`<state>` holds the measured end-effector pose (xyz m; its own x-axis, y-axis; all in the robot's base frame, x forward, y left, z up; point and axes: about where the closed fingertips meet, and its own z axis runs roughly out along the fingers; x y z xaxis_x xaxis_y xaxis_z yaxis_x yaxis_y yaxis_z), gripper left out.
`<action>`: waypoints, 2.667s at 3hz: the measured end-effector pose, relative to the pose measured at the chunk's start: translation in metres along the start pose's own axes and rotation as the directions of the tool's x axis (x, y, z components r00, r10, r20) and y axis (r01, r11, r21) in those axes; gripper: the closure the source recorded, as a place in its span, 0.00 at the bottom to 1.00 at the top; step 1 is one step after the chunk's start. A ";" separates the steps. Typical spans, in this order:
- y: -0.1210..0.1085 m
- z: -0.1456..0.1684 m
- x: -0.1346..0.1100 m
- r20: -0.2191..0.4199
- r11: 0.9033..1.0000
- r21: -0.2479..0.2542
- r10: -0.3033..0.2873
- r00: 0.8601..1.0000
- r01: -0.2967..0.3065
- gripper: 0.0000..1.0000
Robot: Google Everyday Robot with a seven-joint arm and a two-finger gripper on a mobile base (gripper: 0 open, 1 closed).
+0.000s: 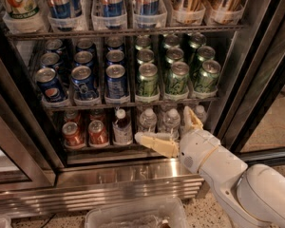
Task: Pick pepsi can from middle shelf of fridge
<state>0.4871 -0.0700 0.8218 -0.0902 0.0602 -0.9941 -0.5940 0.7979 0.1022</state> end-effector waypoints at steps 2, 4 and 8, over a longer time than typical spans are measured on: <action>0.010 0.012 0.003 0.038 0.999 -0.020 0.046 0.998 -0.045 0.00; 0.081 0.036 0.027 0.089 0.995 -0.102 -0.014 0.996 0.023 0.00; 0.189 0.079 0.003 0.118 0.963 -0.170 -0.192 0.974 0.211 0.00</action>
Offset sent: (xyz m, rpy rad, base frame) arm 0.0117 0.0449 -0.0100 0.1909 -0.0119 0.0361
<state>0.4380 0.1283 0.8354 0.1209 -0.0240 -0.9924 -0.7270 0.6785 -0.1050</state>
